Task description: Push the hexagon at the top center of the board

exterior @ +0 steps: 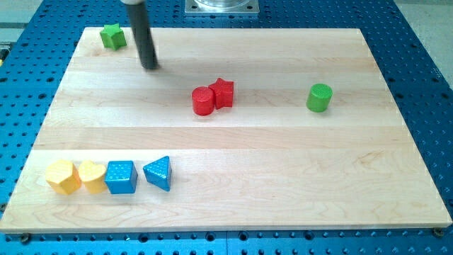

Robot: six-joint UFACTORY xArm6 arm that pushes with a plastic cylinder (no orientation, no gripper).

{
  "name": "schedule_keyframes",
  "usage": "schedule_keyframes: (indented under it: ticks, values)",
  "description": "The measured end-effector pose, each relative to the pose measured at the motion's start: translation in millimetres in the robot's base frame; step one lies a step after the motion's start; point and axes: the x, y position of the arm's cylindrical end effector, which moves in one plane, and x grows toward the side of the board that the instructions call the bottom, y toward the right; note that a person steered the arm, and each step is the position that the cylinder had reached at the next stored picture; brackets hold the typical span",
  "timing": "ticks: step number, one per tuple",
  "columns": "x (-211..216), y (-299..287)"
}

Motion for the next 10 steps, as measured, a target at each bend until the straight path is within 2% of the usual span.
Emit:
schedule_keyframes:
  ticks: [2,3,4,5,6,7,8,9,10]
  values:
    - [28.1,3.1]
    - [104.5,-9.0]
    - [146.9,-38.2]
    - [148.5,-136.9]
    - [178.7,-181.8]
    - [251.4,-172.6]
    - [295.0,-145.4]
    - [276.0,-97.0]
    - [221.1,-81.2]
